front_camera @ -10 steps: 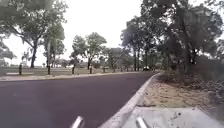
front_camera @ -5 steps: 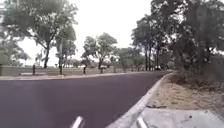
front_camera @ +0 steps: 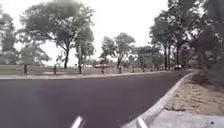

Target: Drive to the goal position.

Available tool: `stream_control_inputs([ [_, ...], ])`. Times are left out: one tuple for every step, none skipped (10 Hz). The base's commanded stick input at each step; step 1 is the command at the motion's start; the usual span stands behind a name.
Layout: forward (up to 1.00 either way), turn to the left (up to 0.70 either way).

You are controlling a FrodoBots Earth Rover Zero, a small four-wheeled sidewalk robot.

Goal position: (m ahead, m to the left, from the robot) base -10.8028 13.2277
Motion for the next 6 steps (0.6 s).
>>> stream_control_inputs([
  [0.0,0.6],
  [0.0,0.6],
  [0.0,0.6],
  [0.0,0.6],
  [0.0,0.6],
  [0.0,0.6],
])
